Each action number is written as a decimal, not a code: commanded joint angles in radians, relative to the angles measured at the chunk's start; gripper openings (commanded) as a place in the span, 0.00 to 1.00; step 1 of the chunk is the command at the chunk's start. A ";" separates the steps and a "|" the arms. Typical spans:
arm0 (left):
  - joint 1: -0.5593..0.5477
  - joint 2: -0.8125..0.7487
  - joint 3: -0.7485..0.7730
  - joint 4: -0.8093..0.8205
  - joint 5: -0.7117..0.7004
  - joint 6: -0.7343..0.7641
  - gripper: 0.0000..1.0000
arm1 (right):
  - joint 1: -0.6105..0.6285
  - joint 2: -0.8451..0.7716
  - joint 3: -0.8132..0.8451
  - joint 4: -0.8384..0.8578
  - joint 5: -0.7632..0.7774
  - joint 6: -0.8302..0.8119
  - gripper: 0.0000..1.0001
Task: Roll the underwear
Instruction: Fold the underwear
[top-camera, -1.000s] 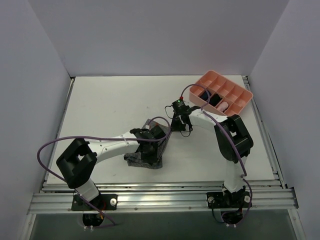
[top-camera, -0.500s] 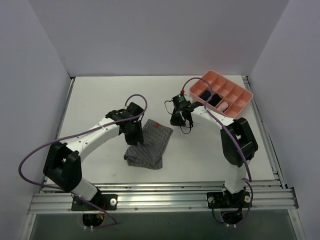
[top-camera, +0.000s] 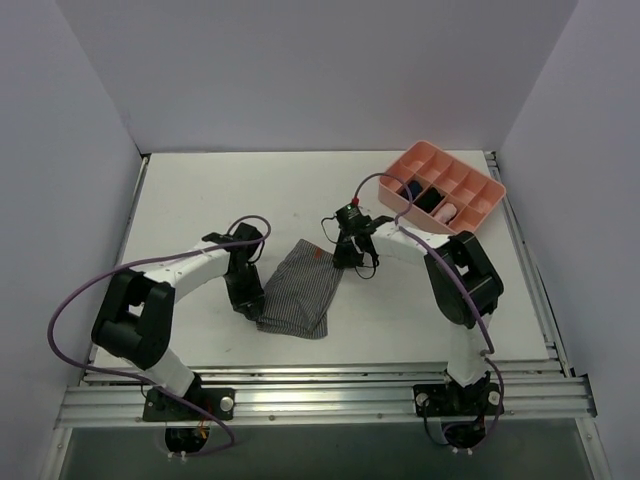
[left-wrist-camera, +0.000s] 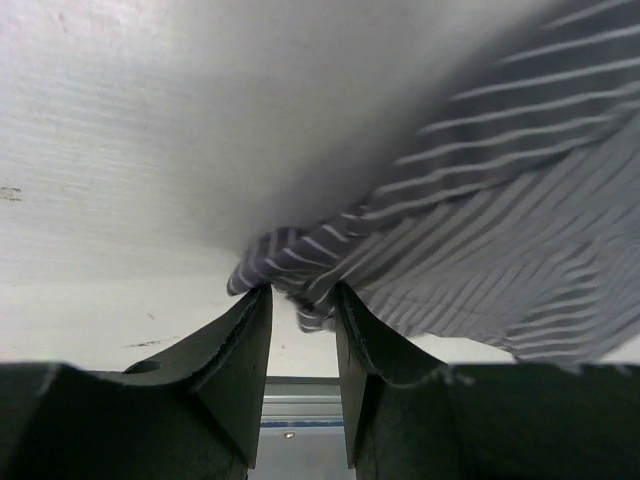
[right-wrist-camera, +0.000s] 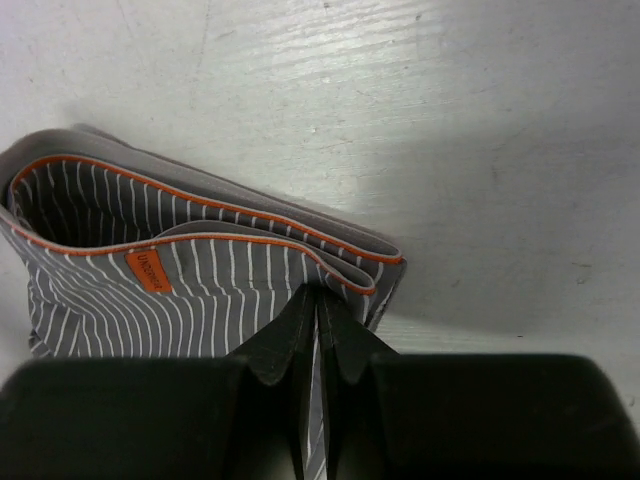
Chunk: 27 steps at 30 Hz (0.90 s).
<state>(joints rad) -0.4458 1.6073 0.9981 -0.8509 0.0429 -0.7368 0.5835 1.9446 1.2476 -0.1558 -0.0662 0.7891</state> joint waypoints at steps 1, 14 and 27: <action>0.001 0.022 -0.048 0.042 0.020 -0.032 0.39 | -0.019 -0.016 -0.051 -0.033 0.063 0.010 0.02; 0.004 -0.104 0.135 -0.102 -0.032 -0.029 0.41 | 0.047 -0.107 0.100 -0.140 0.140 -0.027 0.04; 0.002 -0.023 -0.001 0.163 0.101 -0.079 0.41 | 0.099 0.109 0.285 -0.047 0.037 -0.034 0.04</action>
<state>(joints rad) -0.4454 1.5597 1.0538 -0.7868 0.1020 -0.7769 0.6933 1.9919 1.5043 -0.2001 -0.0162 0.7689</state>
